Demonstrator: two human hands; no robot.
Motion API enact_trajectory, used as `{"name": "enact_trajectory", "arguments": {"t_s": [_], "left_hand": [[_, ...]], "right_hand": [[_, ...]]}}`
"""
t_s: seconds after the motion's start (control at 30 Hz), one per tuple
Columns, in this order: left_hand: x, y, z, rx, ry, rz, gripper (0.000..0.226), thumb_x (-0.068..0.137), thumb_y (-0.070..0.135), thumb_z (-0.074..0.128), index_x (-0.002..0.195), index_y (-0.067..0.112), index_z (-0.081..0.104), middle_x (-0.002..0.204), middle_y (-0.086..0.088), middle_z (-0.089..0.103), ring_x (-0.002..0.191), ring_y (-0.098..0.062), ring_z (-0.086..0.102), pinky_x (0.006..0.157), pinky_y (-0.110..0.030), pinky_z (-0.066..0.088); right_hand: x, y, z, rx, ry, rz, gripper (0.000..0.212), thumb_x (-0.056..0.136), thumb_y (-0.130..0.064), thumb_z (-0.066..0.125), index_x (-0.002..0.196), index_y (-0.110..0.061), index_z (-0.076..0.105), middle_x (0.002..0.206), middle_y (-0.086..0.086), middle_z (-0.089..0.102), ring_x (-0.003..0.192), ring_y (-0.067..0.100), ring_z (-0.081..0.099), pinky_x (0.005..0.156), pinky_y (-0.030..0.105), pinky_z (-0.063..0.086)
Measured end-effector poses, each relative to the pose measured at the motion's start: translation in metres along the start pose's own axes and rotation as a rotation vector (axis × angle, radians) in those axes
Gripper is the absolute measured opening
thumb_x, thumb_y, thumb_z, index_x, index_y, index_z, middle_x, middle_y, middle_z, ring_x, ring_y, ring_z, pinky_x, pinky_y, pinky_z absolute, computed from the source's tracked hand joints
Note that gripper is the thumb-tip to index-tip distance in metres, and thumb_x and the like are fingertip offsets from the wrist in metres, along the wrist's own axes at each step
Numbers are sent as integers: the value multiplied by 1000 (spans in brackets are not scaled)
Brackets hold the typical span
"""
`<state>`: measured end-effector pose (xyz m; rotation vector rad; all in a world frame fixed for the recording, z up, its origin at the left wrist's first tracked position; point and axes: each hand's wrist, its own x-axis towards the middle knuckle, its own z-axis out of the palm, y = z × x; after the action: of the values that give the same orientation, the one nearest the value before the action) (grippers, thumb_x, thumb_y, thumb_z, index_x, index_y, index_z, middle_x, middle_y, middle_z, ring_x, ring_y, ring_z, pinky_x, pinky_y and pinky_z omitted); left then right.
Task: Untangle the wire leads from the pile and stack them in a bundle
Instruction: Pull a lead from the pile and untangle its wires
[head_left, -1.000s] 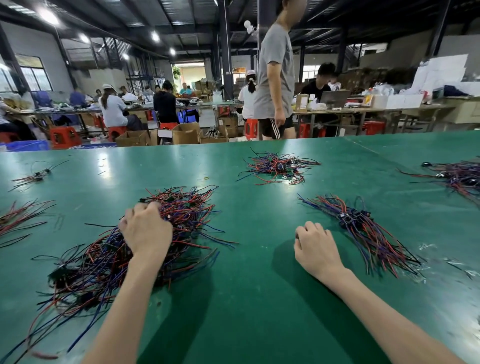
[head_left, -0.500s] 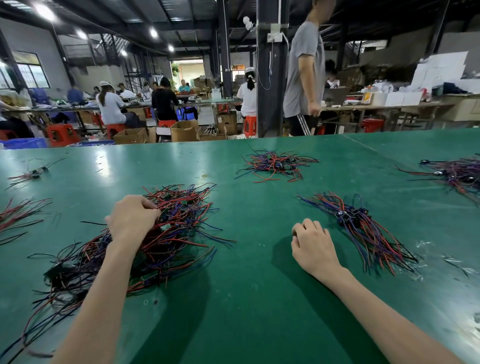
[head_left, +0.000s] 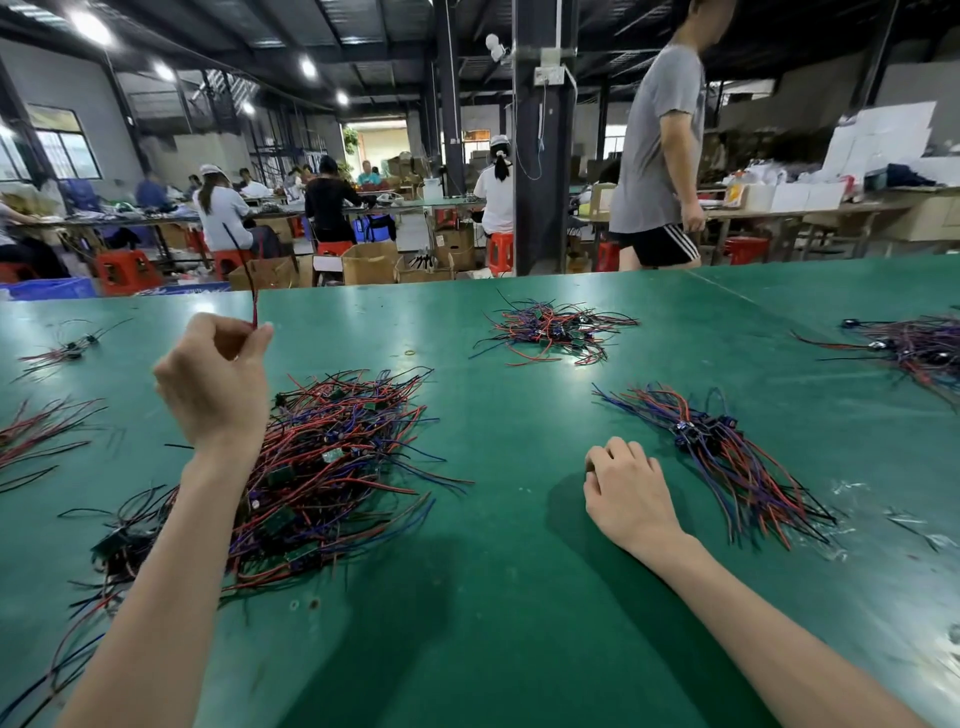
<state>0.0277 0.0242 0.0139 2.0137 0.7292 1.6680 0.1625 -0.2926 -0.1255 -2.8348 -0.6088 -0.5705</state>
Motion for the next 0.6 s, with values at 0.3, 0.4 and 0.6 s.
{"name": "enact_trajectory", "arguments": {"t_s": [0.3,0.4,0.6], "left_hand": [[-38,64,3,-641,-267,-151,8,83,11,70,87,16,67,80,5,68,68,-9,67,67,-28,58],[-64,81,13,-849,-433,-378,7,79,7,71,83,12,68,77,0,70,66,-5,65,64,-21,56],[-107,85,33,-1113,-689,-810,5,84,4,62,86,1,65,69,-2,72,57,-9,66,55,-18,54]], "right_hand": [[-1,-8,-8,422,100,37,12,91,-12,52,87,-10,64,85,4,64,83,24,54,76,34,39],[-2,-15,-15,728,79,66,13,90,-8,58,81,-12,66,75,-2,64,72,16,56,69,21,42],[-4,-31,-36,1268,-212,91,11,91,-16,60,86,-16,70,80,-1,70,67,7,55,63,15,41]]}}
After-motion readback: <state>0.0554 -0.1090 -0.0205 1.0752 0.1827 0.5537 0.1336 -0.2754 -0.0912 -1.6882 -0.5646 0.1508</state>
